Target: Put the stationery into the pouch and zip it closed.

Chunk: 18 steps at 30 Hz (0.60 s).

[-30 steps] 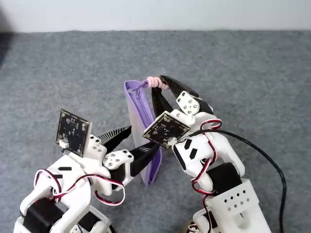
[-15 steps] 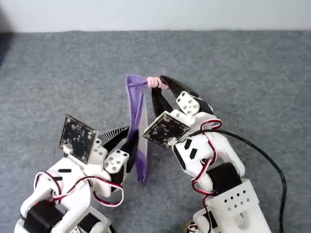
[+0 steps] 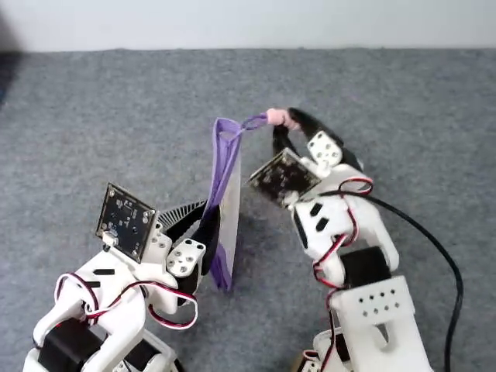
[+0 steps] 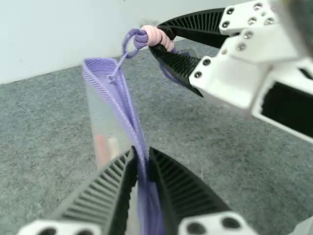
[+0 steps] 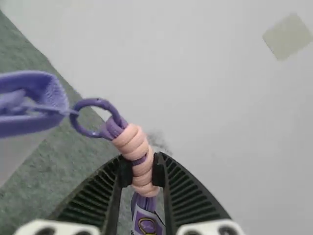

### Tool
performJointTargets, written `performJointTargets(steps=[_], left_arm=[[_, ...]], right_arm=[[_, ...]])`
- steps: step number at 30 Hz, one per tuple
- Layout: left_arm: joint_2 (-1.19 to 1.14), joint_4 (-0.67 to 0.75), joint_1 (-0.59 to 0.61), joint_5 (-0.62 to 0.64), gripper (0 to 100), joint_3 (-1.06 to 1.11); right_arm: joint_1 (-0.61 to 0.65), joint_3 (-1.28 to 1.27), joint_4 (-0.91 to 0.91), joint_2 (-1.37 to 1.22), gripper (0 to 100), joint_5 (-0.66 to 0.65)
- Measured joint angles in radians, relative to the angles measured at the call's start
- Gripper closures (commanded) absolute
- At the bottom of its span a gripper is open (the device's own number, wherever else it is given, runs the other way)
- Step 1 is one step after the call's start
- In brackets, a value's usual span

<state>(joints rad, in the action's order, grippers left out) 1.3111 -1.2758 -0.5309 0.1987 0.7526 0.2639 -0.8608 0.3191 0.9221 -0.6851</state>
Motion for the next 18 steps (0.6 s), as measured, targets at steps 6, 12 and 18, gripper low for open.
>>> performJointTargets(steps=[6, 12, 18], left_arm=[[0.000, -0.002, 0.000, -0.005, 99, 0.000], [-0.002, -0.002, 0.000, -0.005, 99, -0.002], [-0.003, -0.017, 0.000, -0.006, 99, -0.012]], right_arm=[[-0.055, 0.002, -0.160, -0.147, 99.1, -0.002], [-0.080, 0.003, -0.249, -0.229, 99.1, -0.002], [-0.086, 0.005, -0.331, -0.298, 99.1, -0.002]])
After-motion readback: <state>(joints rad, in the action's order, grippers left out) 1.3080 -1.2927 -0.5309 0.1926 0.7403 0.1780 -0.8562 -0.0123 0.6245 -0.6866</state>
